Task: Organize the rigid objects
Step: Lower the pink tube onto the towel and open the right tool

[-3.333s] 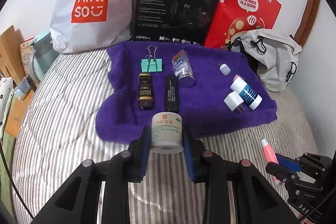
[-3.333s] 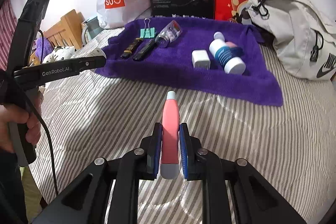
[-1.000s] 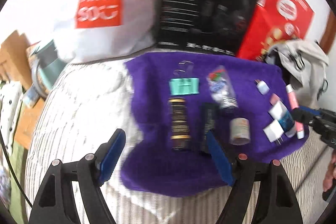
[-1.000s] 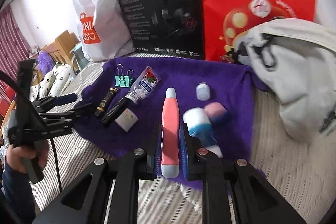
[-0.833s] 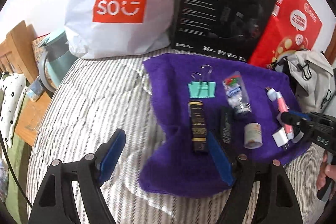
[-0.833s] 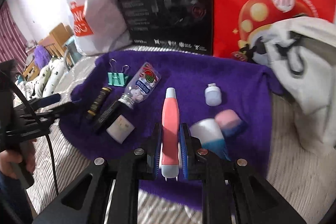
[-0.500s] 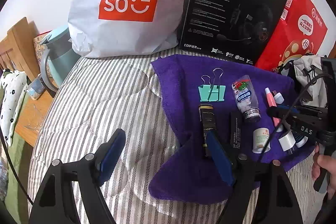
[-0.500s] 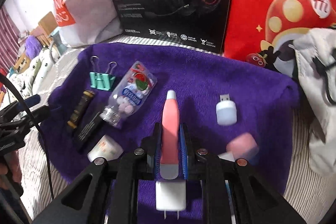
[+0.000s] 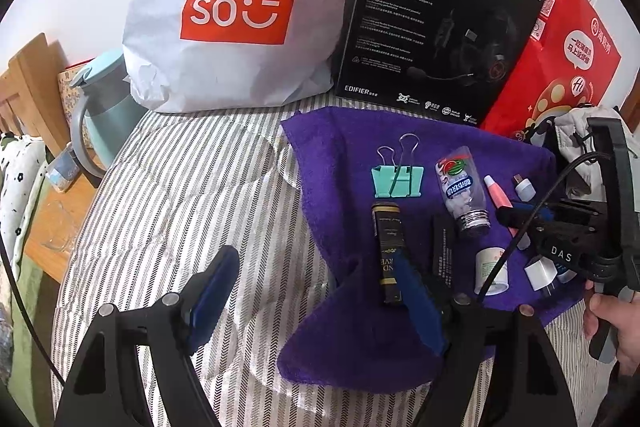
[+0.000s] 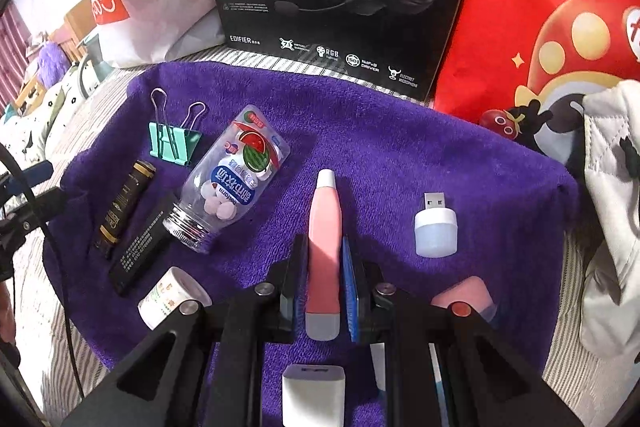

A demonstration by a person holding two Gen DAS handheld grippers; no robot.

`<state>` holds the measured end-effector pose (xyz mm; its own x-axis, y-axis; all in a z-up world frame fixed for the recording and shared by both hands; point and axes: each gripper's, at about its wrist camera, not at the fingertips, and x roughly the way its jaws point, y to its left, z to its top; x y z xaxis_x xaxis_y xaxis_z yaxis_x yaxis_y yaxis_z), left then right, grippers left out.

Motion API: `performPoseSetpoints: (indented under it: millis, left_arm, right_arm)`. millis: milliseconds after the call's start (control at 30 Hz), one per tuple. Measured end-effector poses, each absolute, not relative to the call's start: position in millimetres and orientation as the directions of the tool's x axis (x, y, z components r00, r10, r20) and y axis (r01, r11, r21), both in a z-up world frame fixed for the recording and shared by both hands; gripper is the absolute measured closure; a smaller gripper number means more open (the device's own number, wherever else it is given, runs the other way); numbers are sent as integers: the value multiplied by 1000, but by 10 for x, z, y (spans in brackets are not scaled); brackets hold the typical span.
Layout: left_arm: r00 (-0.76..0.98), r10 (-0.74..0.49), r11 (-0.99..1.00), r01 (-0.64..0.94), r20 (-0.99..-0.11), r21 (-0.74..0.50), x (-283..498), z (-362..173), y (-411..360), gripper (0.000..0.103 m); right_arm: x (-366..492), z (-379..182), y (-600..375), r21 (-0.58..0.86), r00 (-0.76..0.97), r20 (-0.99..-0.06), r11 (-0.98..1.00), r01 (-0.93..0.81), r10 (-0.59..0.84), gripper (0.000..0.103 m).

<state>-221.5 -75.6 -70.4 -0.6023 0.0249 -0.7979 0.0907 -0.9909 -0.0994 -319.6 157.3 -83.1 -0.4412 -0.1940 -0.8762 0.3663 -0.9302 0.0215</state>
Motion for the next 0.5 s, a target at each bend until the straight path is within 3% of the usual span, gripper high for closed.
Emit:
performPoseSetpoints:
  millis: [267, 500]
  left_arm:
    - [-600, 27, -990, 93, -799, -103, -2161, -677, -784, 25]
    - [-610, 14, -992, 93, -793, -89, -2086, -612, -770, 25]
  right_arm:
    - [-3206, -836, 1578, 26, -438, -874, -922, 387, -209, 85]
    - [-3138, -772, 1573, 14, -436, -878, -921, 389, -198, 71]
